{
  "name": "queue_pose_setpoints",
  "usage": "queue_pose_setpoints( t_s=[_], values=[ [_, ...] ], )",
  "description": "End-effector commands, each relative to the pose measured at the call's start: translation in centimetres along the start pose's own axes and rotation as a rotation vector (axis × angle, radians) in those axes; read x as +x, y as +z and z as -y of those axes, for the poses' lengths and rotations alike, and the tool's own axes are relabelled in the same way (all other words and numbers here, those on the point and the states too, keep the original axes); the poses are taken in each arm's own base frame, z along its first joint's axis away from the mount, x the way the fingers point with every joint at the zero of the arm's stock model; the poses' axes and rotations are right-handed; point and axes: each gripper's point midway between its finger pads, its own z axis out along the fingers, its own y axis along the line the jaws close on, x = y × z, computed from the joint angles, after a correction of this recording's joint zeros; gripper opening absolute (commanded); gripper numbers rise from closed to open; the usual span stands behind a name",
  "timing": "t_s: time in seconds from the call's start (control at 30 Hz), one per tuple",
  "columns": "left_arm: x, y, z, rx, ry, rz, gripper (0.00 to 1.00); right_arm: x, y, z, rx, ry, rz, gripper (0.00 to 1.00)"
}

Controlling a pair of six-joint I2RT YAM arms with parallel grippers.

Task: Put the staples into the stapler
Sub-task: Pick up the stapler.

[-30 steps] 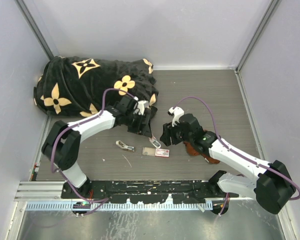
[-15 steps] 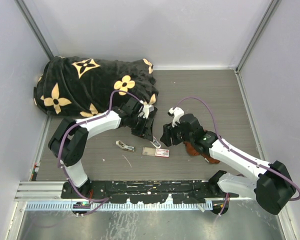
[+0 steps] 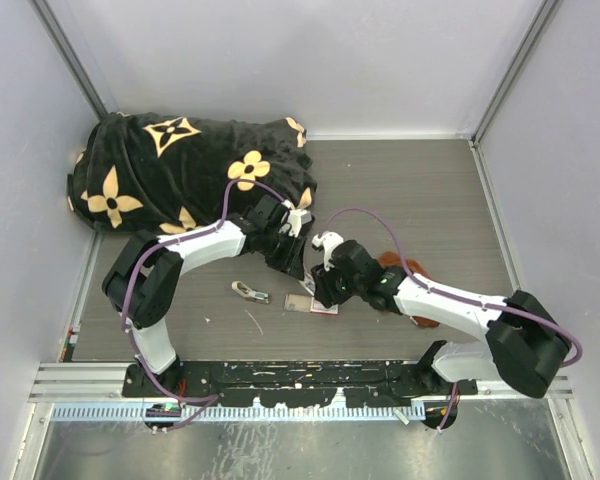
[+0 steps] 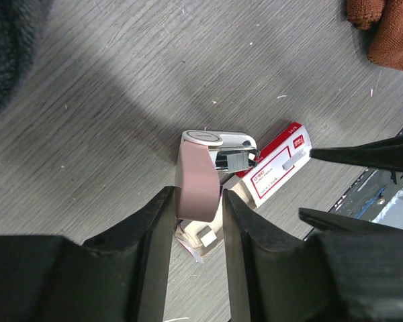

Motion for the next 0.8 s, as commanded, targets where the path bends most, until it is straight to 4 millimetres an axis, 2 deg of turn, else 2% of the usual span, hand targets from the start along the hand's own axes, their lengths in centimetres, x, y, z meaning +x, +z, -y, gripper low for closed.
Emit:
queue_pose_setpoints(
  t_s=[0.0,0.1,0.27,0.77],
  values=[
    [-2.7,-0.7,1.0,0.026,0.069,0.080,0.31,-4.3,0.9,-1.4,0.026,-0.035,0.131,0.46],
    [-2.7,-0.7,0.9,0.023,0.068,0.079,0.20,-4.6,1.6,-1.4,0.045,-0.027,0.151,0.42],
    [-2.7,-0.8,1.0,0.025,0.064,0.077,0.09,-4.2,2.2,-0.7,0.077,-0.042,0.155,0.39],
    [-2.4,-0.7,1.4,0.035,0.079,0.053,0.07,-3.2,4.0,0.4,0.125,-0.147,0.090,0.33]
  ],
)
